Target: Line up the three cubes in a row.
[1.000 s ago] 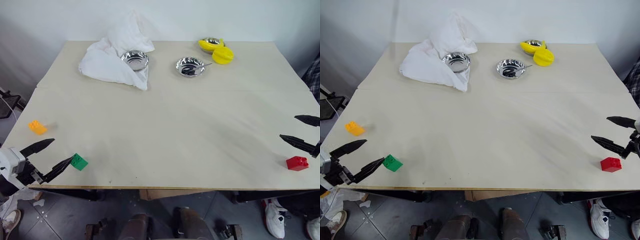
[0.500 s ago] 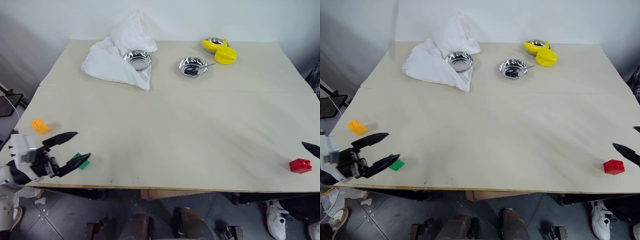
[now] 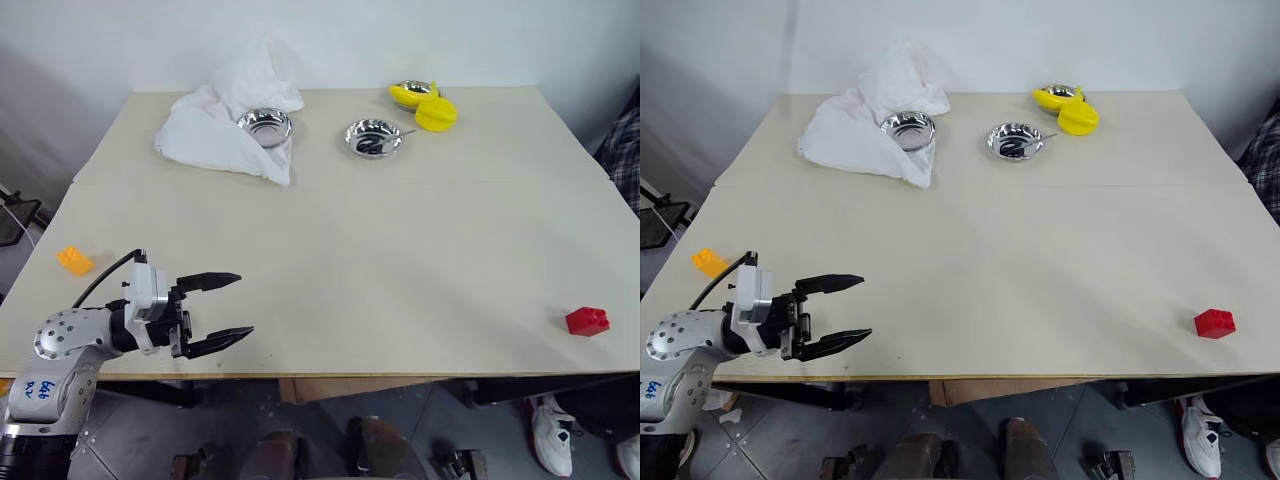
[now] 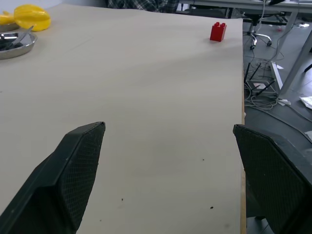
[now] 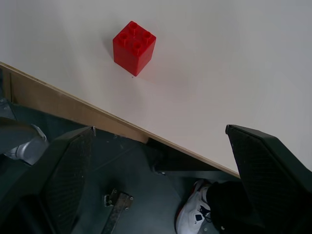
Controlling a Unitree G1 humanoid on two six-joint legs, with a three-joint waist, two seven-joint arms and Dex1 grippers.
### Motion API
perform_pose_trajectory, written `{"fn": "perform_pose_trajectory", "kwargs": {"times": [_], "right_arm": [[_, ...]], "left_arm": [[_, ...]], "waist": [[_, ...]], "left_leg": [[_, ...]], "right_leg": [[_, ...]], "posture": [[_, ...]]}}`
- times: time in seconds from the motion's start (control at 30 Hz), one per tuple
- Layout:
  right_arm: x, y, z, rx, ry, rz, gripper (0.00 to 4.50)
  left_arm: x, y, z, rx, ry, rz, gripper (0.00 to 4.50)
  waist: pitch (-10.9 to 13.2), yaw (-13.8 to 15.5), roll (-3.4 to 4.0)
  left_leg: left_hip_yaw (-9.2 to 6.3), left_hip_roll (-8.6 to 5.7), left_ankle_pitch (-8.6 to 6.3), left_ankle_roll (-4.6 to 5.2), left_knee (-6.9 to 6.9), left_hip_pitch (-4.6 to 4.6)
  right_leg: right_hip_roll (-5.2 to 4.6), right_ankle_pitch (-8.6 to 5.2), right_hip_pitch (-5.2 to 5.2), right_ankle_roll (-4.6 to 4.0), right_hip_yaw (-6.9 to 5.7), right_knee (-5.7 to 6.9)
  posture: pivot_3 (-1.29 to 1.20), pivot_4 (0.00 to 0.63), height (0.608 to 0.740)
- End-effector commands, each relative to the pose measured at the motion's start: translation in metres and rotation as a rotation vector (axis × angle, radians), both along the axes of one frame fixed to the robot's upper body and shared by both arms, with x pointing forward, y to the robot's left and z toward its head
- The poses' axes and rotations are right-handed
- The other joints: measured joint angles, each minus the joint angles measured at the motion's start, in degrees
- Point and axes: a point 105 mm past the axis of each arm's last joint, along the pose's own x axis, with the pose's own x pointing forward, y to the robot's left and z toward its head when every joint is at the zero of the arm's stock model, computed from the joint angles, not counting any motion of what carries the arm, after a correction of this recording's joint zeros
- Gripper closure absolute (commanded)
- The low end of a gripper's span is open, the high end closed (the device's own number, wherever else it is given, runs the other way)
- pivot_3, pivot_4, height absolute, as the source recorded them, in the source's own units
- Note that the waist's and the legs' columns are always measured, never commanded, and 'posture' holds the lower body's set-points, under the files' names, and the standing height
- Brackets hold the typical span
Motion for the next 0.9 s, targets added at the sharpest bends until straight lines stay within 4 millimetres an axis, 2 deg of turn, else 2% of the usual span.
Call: {"fn": "perform_pose_trajectory", "kwargs": {"times": [0.03,0.1,0.27,0.37,0.53,0.7,0.9], "right_arm": [[0.018,0.011,0.009,-0.058,0.048,0.113,0.0],[0.026,0.015,0.002,-0.12,0.127,0.173,0.0],[0.061,0.023,-0.005,-0.256,0.242,0.272,0.0],[0.077,0.026,-0.007,-0.301,0.277,0.302,0.0],[0.121,0.038,-0.006,-0.418,0.279,0.35,0.0],[0.124,0.042,-0.013,-0.41,0.375,0.411,0.0],[0.114,0.046,-0.018,-0.372,0.495,0.481,0.0]], "left_arm": [[-0.005,-0.005,0.008,0.01,-0.051,-0.014,0.03],[-0.005,-0.005,0.008,0.016,-0.058,-0.009,0.03],[-0.004,-0.007,0.01,0.016,-0.068,-0.001,0.03],[-0.005,-0.008,0.011,0.018,-0.071,0.0,0.03],[-0.009,-0.012,0.014,0.02,-0.093,0.012,0.03],[-0.01,-0.014,0.018,0.022,-0.095,0.021,0.03],[-0.012,-0.013,0.022,0.027,-0.095,0.032,0.03]], "waist": [[0.0,0.1,0.01],[0.0,0.3,0.07],[0.0,0.4,0.1],[0.0,0.5,0.12],[0.0,0.1,0.21],[0.0,0.9,0.22],[0.0,1.0,0.23]], "left_leg": [[0.01,0.0,0.01,0.02,0.01,0.02],[0.01,0.0,0.02,0.02,0.01,0.06],[-0.03,-0.01,0.07,-0.08,-0.04,0.03],[-0.03,0.0,0.17,-0.28,-0.02,-0.07],[0.0,0.0,0.15,-0.34,0.06,-0.18],[-0.14,0.0,0.14,-0.41,0.05,-0.26],[-0.13,0.01,0.11,-0.39,0.06,-0.29]], "right_leg": [[0.0,0.0,0.04,-0.01,0.0,-0.02],[-0.01,0.01,0.05,-0.02,0.0,-0.02],[-0.01,0.01,-0.01,-0.02,-0.05,-0.03],[-0.01,0.01,-0.11,-0.02,-0.1,-0.03],[0.0,0.02,-0.24,0.0,-0.12,-0.03],[0.01,0.02,-0.3,0.0,-0.25,-0.01],[0.01,0.02,-0.3,0.01,-0.25,-0.06]], "posture": [[0.0,0.15,0.74],[0.0,0.15,0.74],[0.0,0.15,0.74],[0.0,0.15,0.74],[0.0,0.15,0.74],[0.0,0.15,0.74],[0.0,0.15,0.74]]}}
